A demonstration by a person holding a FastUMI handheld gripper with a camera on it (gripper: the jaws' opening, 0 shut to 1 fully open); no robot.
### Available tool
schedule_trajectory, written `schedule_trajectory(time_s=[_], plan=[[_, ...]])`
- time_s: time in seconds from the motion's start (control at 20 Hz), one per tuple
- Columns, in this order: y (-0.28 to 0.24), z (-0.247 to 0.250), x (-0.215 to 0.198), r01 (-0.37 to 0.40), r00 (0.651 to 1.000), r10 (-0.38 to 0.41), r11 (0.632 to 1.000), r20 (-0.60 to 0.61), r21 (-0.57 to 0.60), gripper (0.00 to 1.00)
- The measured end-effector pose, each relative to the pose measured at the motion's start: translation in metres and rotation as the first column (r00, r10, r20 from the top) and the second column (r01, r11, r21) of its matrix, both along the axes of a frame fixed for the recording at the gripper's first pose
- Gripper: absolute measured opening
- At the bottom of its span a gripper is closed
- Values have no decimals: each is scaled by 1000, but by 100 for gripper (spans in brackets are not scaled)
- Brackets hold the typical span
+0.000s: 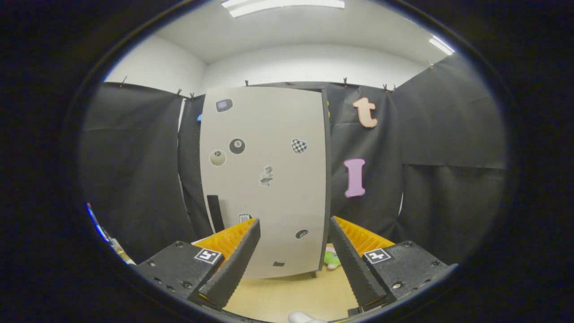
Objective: Open the shoe cabinet door, grab the shoes and put them into the shoe cabinet, then close the shoe cabinet door.
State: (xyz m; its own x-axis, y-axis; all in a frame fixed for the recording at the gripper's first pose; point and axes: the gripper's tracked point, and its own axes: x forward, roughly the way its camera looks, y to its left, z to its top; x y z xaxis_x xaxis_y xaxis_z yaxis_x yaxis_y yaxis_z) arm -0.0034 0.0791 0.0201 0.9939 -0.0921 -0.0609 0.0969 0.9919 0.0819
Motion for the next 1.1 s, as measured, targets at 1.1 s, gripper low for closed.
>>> schedule_trajectory(time_s=[1.1], plan=[[4,0,0,-18,1000,17,999,-19,-37,100]])
